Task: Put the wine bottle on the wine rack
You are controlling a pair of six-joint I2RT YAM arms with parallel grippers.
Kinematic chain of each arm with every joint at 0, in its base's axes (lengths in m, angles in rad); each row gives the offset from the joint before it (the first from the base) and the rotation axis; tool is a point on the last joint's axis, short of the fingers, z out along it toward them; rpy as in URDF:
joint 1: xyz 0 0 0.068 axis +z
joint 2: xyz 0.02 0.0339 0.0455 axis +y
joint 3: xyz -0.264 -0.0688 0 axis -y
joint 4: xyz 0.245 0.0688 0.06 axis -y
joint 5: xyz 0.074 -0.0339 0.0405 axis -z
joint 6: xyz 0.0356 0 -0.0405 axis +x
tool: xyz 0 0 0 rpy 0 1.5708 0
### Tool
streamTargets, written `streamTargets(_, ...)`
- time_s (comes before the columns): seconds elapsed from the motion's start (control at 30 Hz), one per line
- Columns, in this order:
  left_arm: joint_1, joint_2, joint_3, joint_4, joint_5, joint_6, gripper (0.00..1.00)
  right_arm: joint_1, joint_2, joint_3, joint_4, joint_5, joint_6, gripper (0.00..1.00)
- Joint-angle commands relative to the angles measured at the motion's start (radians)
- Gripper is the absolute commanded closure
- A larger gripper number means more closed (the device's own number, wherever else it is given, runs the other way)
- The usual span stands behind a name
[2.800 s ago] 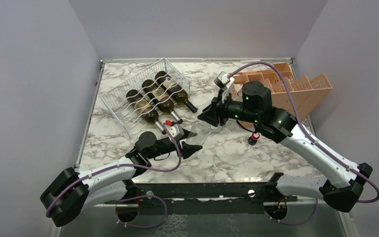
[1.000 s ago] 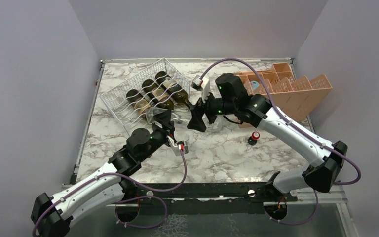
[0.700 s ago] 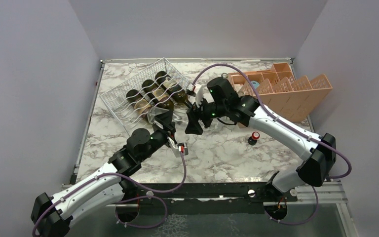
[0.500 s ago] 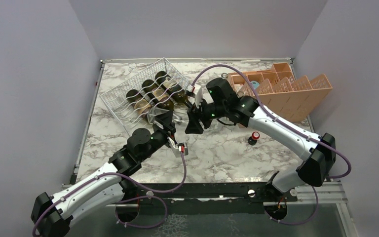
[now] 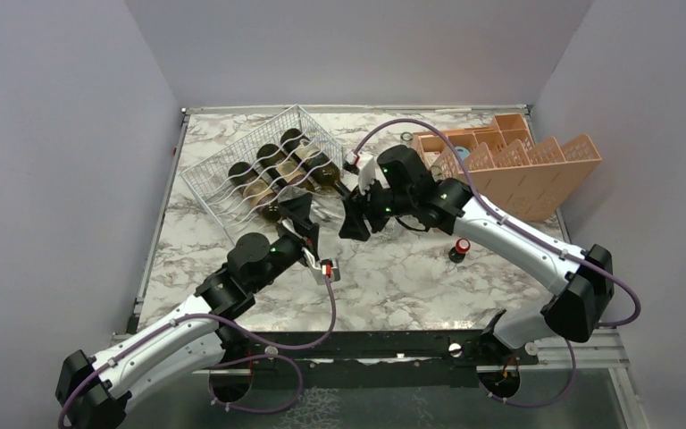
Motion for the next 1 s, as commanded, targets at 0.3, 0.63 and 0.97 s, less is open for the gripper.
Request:
streamTargets(0.3, -0.007, -0.035, 0.086, 0.054, 0.021, -0.273, 0.01, -0.006, -0.138, -0.061, 0.160, 0.278, 0.101, 0.99)
streamTargets(0.63, -0.006, -0.005, 0.335, 0.031, -0.405, -0.874, 0.01, -0.005, -0.152, -0.145, 0.210, 0.259, 0.123, 0.99)
streamTargets(0.97, -0.005, 0.188, 0.648, -0.320, -0.493, -1.254, 0.01, 0.060, -0.073, -0.175, 0.265, 0.170, 0.131, 0.99)
